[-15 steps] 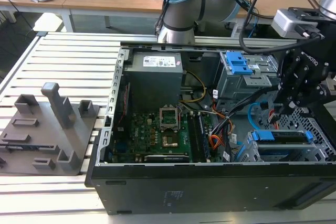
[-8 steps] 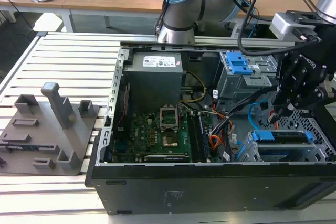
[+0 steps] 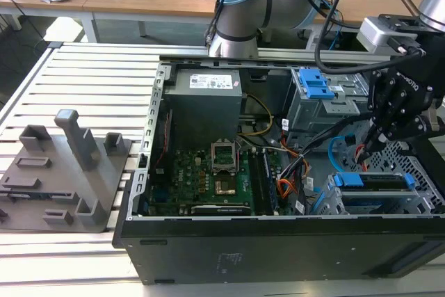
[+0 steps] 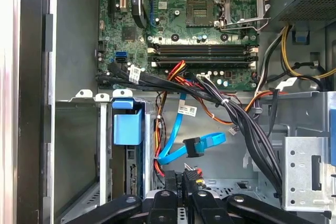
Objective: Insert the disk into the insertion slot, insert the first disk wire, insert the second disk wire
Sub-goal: 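Insert the first disk wire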
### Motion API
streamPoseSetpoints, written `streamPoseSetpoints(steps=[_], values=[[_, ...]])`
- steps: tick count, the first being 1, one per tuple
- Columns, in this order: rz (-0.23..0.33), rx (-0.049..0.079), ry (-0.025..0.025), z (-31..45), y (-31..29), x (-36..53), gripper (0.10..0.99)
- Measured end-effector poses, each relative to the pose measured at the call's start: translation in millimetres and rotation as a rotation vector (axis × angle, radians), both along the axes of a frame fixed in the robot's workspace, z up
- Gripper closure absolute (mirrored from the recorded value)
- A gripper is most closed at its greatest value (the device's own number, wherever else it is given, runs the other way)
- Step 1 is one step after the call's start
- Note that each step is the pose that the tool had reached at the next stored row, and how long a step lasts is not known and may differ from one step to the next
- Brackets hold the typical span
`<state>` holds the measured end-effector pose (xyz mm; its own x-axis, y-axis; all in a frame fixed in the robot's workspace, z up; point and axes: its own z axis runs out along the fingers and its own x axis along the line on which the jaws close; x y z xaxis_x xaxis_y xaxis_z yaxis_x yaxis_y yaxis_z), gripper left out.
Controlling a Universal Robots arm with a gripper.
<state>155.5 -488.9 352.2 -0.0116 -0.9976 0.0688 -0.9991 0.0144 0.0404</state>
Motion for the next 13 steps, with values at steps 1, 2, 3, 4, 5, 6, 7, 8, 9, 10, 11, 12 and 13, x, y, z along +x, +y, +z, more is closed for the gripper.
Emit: streamPoseSetpoints(steps=[1, 2, 3, 4, 5, 6, 7, 8, 9, 10, 11, 12, 13], values=[[0.000, -0.001, 0.0000, 0.0, 0.0, 0.0, 0.914], [0.000, -0.002, 0.0000, 0.0, 0.0, 0.0, 0.914], [0.000, -0.002, 0.0000, 0.0, 0.0, 0.0, 0.914], [0.000, -0.003, 0.0000, 0.0, 0.0, 0.0, 0.914], [0.000, -0.004, 0.0000, 0.0, 0.0, 0.0, 0.914], [0.000, -0.004, 0.0000, 0.0, -0.1, 0.0, 0.914], [0.000, -0.004, 0.0000, 0.0, -0.7, 0.0, 0.914], [0.000, -0.004, 0.0001, 0.1, -1.9, 0.1, 0.914], [0.000, -0.004, 0.0001, 0.0, -3.9, 0.1, 0.914], [0.000, -0.004, 0.0001, 0.0, -7.8, 0.0, 0.914], [0.000, -0.004, 0.0000, 0.0, -12.2, 0.0, 0.914], [0.000, -0.004, 0.0000, 0.0, -16.4, 0.0, 0.914], [0.000, -0.004, 0.0000, 0.0, -19.6, 0.0, 0.914]])
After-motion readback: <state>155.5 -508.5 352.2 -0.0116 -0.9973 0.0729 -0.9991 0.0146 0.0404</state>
